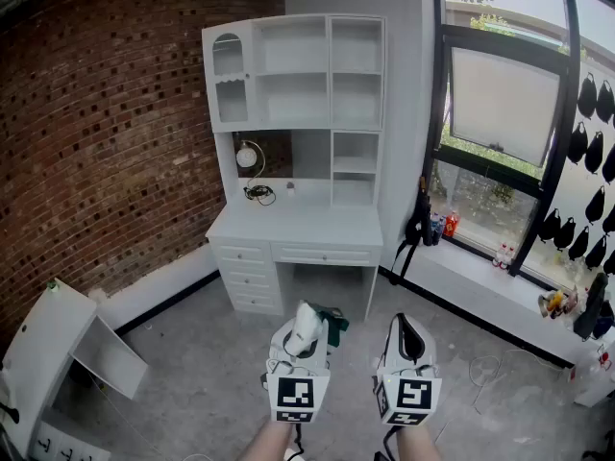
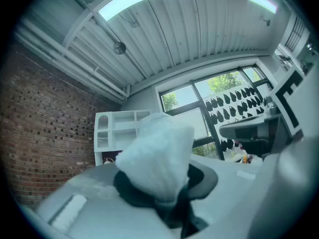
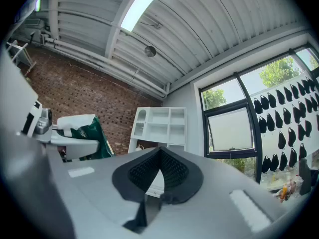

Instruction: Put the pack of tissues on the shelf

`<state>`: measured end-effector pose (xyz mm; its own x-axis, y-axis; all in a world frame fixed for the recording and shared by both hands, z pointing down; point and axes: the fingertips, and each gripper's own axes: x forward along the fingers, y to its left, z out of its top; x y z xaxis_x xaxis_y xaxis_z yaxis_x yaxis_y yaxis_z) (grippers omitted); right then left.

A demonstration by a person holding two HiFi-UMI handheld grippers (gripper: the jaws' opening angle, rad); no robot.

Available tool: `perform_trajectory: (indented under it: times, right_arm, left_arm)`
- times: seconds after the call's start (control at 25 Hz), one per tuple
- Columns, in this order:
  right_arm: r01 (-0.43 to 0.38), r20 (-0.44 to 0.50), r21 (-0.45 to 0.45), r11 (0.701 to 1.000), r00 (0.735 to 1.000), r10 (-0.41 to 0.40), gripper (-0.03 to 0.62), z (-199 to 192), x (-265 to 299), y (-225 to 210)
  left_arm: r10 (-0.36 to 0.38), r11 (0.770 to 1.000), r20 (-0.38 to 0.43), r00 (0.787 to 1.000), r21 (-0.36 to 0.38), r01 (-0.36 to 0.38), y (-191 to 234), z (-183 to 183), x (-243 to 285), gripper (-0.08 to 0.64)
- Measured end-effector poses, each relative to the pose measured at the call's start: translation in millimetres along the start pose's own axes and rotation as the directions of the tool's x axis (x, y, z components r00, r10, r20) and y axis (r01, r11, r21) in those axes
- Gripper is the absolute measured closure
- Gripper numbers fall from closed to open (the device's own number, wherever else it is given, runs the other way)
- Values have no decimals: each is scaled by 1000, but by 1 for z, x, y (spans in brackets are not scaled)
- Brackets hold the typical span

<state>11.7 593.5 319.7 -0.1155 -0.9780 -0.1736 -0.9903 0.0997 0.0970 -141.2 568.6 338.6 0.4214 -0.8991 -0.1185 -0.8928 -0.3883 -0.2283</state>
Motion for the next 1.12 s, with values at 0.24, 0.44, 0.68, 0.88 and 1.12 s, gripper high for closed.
perform_trajectory:
  times: [0.24, 0.44, 0.68, 0.88, 1.12]
  right_arm:
    - [-1, 1, -6, 1000, 1000, 1, 595, 0, -1, -2]
    - [-7, 2, -16, 1000, 1000, 7, 595, 0, 0, -5]
    - [-19, -3, -23, 1000, 1000, 19, 595, -1, -1, -8]
    - [-18, -6, -9, 1000, 1000, 18, 595, -3, -1, -23]
    - [-53, 14, 94, 994, 999, 52, 591, -15, 2, -54]
  left_arm:
    - [-2, 1000, -3, 1000, 2, 2, -3, -1, 1, 454]
    - [0, 1000, -7, 1000, 4, 0, -6, -2, 4, 454]
    - [-4, 1000, -13, 1000, -1, 4, -12, -4, 9, 456]
    - [-6, 1000, -19, 1000, -4, 6, -24, -5, 17, 456]
    - [14, 1000, -45, 999, -22, -15, -42, -14, 32, 456]
